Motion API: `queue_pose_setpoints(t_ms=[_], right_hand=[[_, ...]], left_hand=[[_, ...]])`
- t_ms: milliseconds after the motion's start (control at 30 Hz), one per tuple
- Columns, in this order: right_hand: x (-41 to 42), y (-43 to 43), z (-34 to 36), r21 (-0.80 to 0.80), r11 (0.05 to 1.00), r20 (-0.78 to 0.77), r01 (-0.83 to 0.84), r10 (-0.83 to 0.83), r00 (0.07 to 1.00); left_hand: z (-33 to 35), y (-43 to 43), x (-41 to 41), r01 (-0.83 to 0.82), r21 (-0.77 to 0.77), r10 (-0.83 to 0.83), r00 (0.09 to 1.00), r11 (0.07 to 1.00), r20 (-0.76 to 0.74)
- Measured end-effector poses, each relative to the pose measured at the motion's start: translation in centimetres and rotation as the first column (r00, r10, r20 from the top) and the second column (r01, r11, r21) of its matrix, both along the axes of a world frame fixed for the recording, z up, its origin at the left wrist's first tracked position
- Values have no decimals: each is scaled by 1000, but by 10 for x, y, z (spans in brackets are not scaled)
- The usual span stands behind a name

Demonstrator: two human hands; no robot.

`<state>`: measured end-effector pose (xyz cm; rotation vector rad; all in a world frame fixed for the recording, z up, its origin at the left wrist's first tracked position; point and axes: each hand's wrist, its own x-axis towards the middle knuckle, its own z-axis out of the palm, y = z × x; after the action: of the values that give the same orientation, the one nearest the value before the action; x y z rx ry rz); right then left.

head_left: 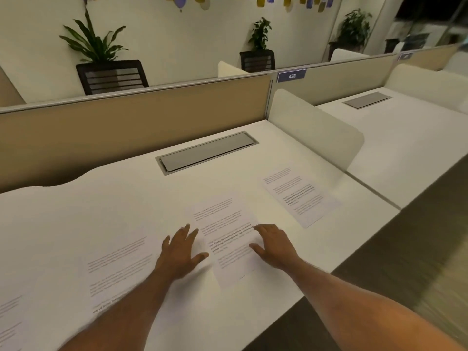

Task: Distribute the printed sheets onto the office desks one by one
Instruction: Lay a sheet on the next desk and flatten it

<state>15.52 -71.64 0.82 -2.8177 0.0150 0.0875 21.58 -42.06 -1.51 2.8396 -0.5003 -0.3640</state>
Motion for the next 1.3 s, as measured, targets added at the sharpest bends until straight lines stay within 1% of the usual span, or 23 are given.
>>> queue_pose_setpoints(t_ms=[133, 300, 467, 567, 733, 933, 1033, 1133, 1233, 1300], right_hand=[[-1, -41, 1, -31, 998, -2, 62, -62, 998], [21, -90, -1, -8, 997, 27, 81, -80, 996], [47, -162, -7, -10, 998, 23, 58, -58, 998], [63, -211, -7, -17, 998, 18, 67, -66, 998], [89, -270, -7, -50, 999, -20, 20, -21, 1000], [107, -292, -17, -32, 999, -96, -1, -2, 995], [112, -295, -20, -15, 1000, -99, 18, -19, 995], [121, -300, -18, -1, 998, -88, 59, -59, 994], [131, -305, -15, -36, 994, -73, 104, -106, 992], [139, -307, -14, -54, 985, -93, 161, -165, 982]], left_hand=[[5, -40, 6, 51, 4, -51, 999, 999, 19], [9, -95, 22, 61, 25, -62, 998, 998, 31], [9, -169, 44, 46, 29, -46, 999, 999, -3], [8, -216, 53, 49, 53, -50, 999, 997, 12], [9, -273, 57, 21, 65, -21, 1000, 998, -8], [9, -304, 57, -7, 88, 12, 998, 996, -55], [6, -313, 60, 5, 94, 2, 997, 996, -76], [2, -324, 67, 22, 94, -13, 996, 995, -92], [-2, -335, 74, 5, 82, 3, 995, 997, -98], [-6, -337, 76, 13, 92, -3, 993, 996, -118]])
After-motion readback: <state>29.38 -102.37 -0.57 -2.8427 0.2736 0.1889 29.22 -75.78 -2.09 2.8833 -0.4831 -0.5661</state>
